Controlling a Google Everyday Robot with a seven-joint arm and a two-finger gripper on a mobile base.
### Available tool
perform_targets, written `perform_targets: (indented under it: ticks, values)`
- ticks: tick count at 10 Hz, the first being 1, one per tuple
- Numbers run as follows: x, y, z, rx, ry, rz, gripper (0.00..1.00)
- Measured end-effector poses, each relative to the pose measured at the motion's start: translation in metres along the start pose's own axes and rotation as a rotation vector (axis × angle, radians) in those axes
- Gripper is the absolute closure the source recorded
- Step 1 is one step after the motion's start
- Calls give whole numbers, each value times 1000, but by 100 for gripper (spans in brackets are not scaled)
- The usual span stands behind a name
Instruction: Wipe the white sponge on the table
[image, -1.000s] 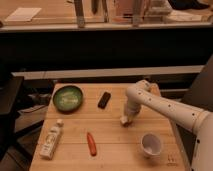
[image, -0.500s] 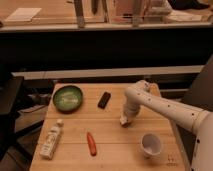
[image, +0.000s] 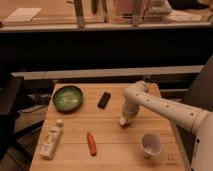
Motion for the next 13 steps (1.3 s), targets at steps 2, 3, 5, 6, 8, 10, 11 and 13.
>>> perform_targets:
  ticks: [2,3,5,6,8,10,11,13]
  values:
    - [0,0,0,0,0,0,99]
    - [0,0,0,-1,0,0,99]
    - [-5,-1,1,-5,1,-18,99]
    - [-5,0,0,-5,2,-17,99]
    - [-5,0,0,-5,1,-17,99]
    - [-8,-1,1,-9,4,-32,99]
    - [-11,-2,2,-13,5,-41,99]
    - [-11,-2,0,-10,4,-40,99]
